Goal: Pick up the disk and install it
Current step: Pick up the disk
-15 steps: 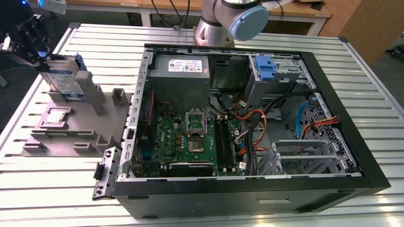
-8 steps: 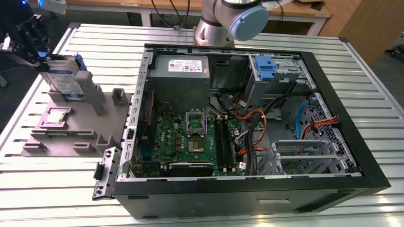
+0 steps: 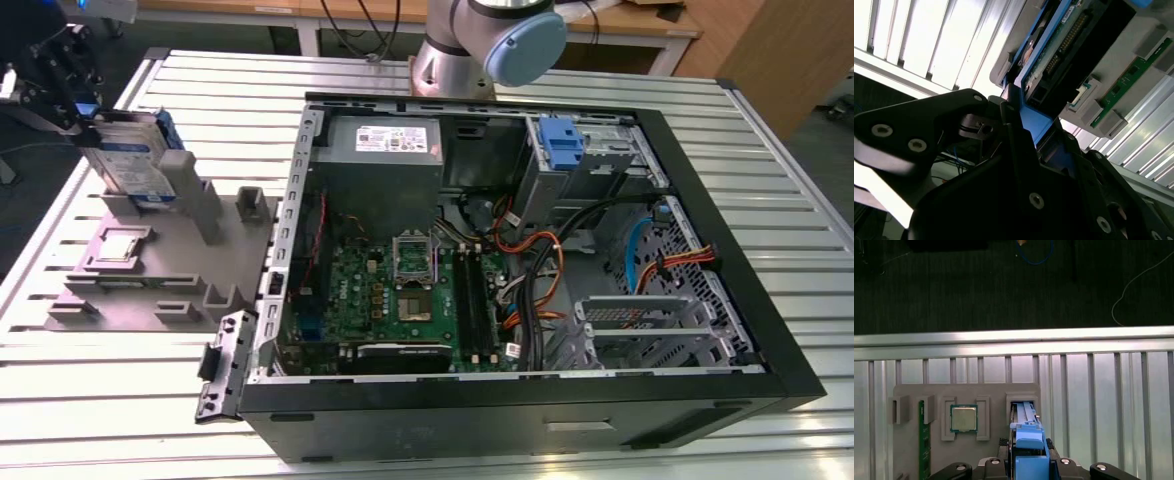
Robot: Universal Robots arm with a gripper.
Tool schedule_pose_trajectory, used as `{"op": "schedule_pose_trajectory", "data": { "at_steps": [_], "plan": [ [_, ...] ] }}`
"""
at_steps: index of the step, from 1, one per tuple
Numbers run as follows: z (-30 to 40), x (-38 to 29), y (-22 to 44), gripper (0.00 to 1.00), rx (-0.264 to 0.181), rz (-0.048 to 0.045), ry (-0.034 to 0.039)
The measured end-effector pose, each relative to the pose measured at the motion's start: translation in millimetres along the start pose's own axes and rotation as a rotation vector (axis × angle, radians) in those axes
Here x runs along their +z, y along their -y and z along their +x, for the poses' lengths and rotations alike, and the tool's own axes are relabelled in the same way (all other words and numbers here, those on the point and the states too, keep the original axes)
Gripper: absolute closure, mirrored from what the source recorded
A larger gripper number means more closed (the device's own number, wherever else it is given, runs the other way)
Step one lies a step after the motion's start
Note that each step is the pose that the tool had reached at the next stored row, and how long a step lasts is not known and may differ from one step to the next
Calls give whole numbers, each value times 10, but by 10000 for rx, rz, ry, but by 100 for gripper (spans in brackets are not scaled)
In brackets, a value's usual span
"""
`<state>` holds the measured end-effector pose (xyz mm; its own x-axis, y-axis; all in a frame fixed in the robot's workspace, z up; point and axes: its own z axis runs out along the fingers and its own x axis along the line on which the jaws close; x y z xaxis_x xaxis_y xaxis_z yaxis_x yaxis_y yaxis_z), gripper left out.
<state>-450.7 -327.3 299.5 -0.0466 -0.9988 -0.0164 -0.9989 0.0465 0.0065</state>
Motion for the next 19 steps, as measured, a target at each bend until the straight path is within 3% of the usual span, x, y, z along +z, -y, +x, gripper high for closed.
{"op": "schedule_pose_trajectory", "data": {
  "at_steps": [13,19],
  "plan": [
    [-3,-171,-1,64,0,0,-1],
    [-3,-196,-1,64,0,1,0]
  ]
}}
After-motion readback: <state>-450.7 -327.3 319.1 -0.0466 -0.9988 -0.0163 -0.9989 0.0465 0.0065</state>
